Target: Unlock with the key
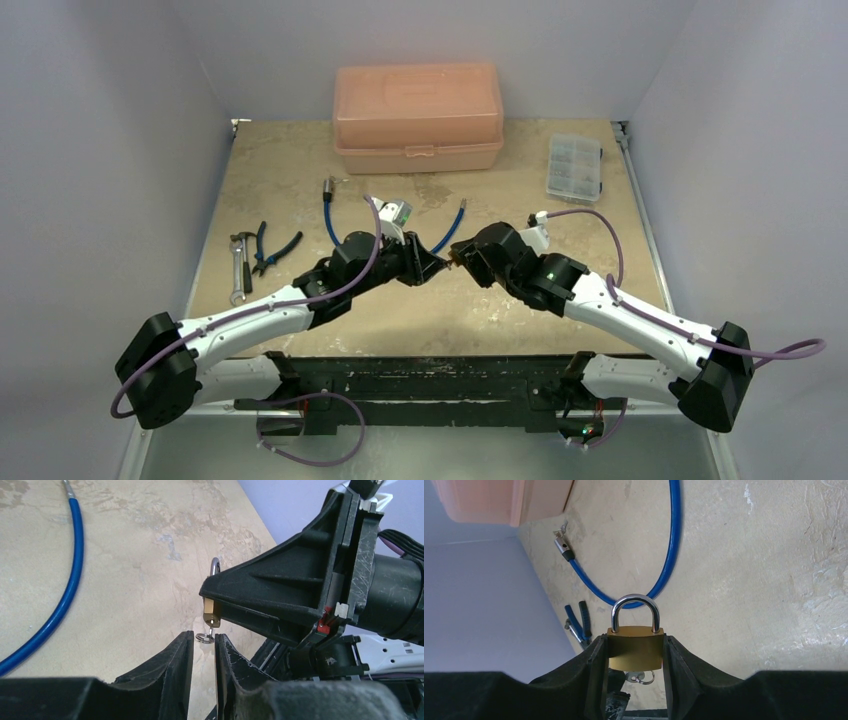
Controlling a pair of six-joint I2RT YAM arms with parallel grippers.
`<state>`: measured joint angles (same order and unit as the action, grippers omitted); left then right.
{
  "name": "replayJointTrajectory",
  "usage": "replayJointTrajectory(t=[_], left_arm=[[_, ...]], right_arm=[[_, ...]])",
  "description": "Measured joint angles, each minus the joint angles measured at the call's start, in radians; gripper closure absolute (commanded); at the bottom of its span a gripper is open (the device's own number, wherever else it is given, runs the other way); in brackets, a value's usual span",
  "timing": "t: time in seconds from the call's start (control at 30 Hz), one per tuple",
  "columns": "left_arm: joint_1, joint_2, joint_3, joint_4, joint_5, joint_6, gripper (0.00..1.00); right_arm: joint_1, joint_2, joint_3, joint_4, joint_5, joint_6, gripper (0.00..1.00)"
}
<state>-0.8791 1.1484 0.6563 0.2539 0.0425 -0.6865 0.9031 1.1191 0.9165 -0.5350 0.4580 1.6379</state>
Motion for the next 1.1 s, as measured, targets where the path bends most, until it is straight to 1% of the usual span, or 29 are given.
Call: replayJointTrajectory(t=[0.13,0.23,0.4,0.6,0.73,0.83,1.1], left_arm=[[0.000,0.015,0.000,0.010,0.033,0.000,0.72],[0.000,0.027,0.000,0.020,0.046,0.000,0.76],[0.000,0.054,0.000,0.034,0.058,0.000,0.78],[0.000,0.076,0.000,0.044,0.063,0.000,0.83],[0.000,0.079,0.000,0.052,0.066,0.000,0.83],[0.000,0.083,0.000,0.056,0.066,0.000,0.81],[0.000,0.093,0.002,0.060,0.067,0.000,0.80]], right_arm=[[0.000,0.000,0.000,-0.003,0.000,0.000,1.00],[0.000,0.000,0.000,-0.004,0.000,0.000,1.00],[0.000,0.000,0.001,-0.004,0.000,0.000,1.00],[0.000,0.000,0.004,-0.004,0.000,-0.004,1.00],[0.000,-0.001,0.004,-0.003,0.000,-0.005,1.00],[0.000,-0.001,0.004,-0.003,0.000,-0.005,1.00],[0.000,-0.001,0.004,-0.003,0.000,-0.007,1.00]])
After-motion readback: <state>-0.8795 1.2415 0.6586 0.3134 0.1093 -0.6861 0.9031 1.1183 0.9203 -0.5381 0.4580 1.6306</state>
